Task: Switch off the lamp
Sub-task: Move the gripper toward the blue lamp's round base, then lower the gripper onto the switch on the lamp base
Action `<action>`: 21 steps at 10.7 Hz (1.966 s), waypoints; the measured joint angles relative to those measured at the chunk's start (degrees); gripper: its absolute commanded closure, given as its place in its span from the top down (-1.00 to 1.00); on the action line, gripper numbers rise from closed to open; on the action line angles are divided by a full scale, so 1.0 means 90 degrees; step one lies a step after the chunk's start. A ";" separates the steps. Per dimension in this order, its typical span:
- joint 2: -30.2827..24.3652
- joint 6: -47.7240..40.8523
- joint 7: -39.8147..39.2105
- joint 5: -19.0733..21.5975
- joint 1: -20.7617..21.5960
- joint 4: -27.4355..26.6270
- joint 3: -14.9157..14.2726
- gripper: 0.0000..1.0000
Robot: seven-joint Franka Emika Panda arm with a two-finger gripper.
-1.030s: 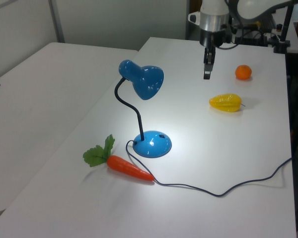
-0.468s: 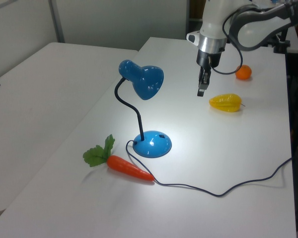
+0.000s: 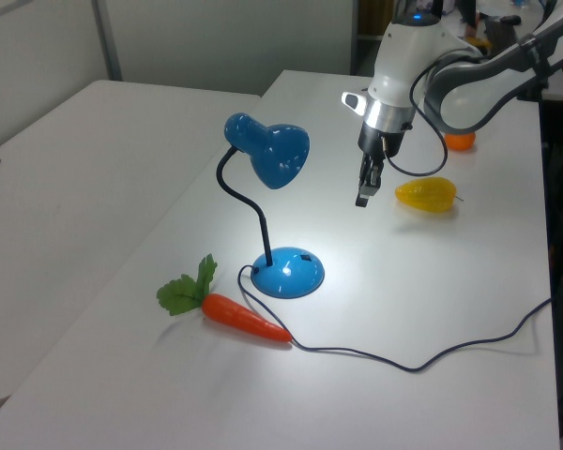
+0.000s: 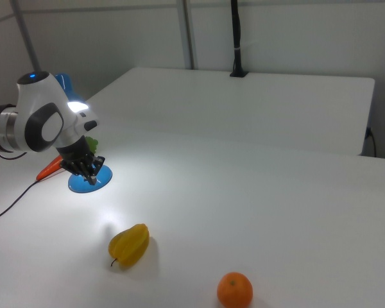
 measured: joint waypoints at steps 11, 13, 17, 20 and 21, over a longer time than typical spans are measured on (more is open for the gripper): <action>0.0886 0.1830 0.0000 0.0000 0.0484 0.0107 0.0006 -1.00; 0.1057 0.1833 -0.0001 0.0000 0.0504 0.0236 0.0016 -1.00; 0.1299 0.2230 -0.0004 0.0000 0.0594 0.0367 0.0052 -1.00; 0.1440 0.2377 -0.0004 0.0000 0.0698 0.0405 0.0058 -1.00; 0.1456 0.2398 -0.0004 0.0000 0.0727 0.0408 0.0059 -1.00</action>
